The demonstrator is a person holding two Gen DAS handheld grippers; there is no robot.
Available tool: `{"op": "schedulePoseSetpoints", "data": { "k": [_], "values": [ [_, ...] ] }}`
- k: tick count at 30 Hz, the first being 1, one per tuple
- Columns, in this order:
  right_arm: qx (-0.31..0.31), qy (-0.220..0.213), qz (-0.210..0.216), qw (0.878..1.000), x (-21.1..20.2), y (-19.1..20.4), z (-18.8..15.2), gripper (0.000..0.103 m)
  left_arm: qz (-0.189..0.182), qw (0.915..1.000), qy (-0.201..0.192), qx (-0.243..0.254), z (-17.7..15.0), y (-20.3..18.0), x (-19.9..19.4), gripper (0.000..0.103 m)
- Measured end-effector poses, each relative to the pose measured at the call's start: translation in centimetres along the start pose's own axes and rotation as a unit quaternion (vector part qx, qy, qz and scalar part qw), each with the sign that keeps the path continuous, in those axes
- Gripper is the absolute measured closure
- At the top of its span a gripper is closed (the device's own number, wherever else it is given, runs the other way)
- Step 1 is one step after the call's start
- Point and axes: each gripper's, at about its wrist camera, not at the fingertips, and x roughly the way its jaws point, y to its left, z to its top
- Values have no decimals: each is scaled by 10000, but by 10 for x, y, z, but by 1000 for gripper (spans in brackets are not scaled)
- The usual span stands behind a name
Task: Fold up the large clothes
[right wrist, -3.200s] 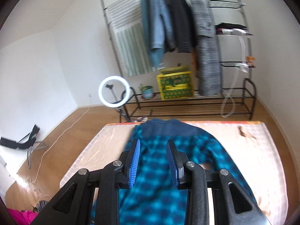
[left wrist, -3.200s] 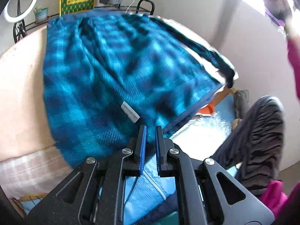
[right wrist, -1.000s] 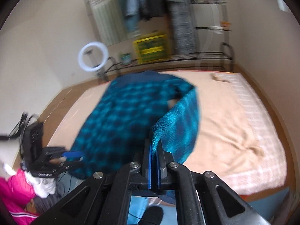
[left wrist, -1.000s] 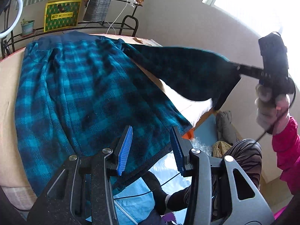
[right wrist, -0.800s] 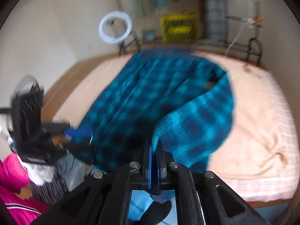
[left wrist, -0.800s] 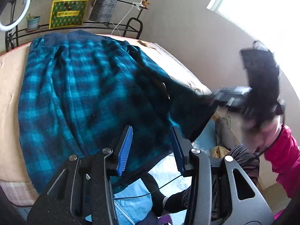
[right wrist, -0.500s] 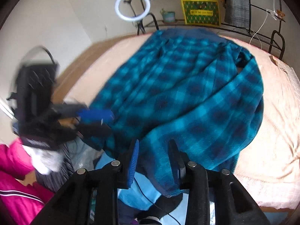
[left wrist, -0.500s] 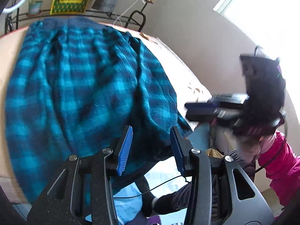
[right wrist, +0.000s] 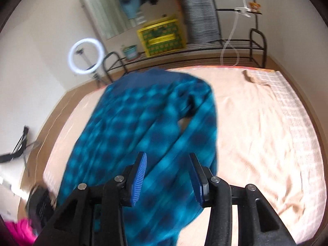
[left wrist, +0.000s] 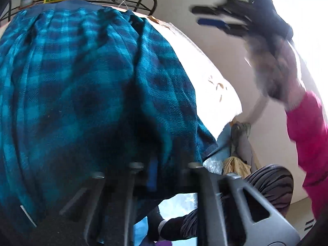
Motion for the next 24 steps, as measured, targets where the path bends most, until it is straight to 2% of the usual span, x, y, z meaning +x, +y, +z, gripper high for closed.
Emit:
{"op": "schedulePoseSetpoints", "data": {
  "k": [4,8,17,19,22,23,24],
  "values": [
    [59,17,-342,9994,40,-19,39,58,-131,9997,-86,171,2,-9,-3,97],
    [278,82,-395,9988,77,-37,68,58,-232,9992,-73,314,3,-19,-3,98],
    [921,270,-495,9942,144,-79,102,59,-382,9984,55,419,6,-27,2,99],
    [1164,317,-468,9916,163,-91,107,63,-432,9982,96,415,6,-28,4,99],
    [1334,428,-438,9892,187,-102,112,78,-442,9978,160,473,4,-28,6,99],
    [1371,479,-425,9885,194,-105,112,95,-447,9977,179,486,5,-28,7,99],
    [1405,516,-397,9879,197,-105,112,101,-451,9975,198,497,4,-28,8,99]
  ]
}}
